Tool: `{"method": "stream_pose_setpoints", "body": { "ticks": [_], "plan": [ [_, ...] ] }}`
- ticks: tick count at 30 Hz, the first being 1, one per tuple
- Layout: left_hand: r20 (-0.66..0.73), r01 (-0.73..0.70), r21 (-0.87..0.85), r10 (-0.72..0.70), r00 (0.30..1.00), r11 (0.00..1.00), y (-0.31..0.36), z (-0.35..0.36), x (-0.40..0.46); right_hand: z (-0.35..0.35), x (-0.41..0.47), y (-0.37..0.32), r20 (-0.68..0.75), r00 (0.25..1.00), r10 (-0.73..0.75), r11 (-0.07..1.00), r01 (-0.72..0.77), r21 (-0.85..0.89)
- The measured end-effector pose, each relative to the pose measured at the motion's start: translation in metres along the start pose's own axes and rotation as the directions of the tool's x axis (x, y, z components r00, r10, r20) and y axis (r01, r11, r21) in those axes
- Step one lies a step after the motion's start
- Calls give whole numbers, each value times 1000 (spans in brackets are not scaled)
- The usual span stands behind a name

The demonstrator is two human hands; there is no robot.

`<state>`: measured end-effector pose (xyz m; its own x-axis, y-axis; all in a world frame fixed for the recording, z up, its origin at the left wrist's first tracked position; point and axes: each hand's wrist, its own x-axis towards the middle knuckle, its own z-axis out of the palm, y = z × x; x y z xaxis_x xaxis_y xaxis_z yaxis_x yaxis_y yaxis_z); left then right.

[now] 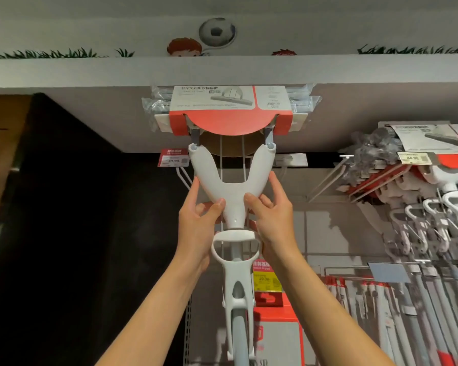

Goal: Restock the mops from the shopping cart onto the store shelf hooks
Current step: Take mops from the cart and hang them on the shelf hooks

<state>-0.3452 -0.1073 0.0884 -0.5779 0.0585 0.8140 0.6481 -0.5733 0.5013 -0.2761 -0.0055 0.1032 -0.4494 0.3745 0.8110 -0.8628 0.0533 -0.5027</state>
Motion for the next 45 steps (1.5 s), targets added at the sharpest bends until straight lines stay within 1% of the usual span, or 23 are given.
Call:
{"method": "stream_pose_setpoints", "body": {
  "ticks": [5,9,16,23,28,32,39,45],
  "plan": [
    [30,-15,9,15,999,1000,-7,-28,35,27,19,19,-24,998,-50,998,50,-32],
    [56,-20,2,19,998,1000,-13,-44,58,41,33,34,-50,998,-45,998,42,-55],
    [79,30,-40,-27,996,999,-35,-61,92,57,54,57,-88,995,-50,995,42,-87],
    [72,48,-28,-46,996,998,-52,-57,113,54,78,75,-102,994,-46,994,36,-101],
    [64,34,-16,-33,997,999,-61,-48,125,48,96,80,-84,996,-30,995,21,-102],
    [48,37,-13,-36,998,999,-70,-45,133,43,107,88,-79,997,-13,998,8,-62],
    [14,-13,29,13,1000,999,-81,-40,146,38,123,98,-66,998,-23,998,19,-64],
    [23,-11,-2,11,1000,1000,-83,-38,160,37,140,99,-91,996,-12,998,6,-65]
  ]
}}
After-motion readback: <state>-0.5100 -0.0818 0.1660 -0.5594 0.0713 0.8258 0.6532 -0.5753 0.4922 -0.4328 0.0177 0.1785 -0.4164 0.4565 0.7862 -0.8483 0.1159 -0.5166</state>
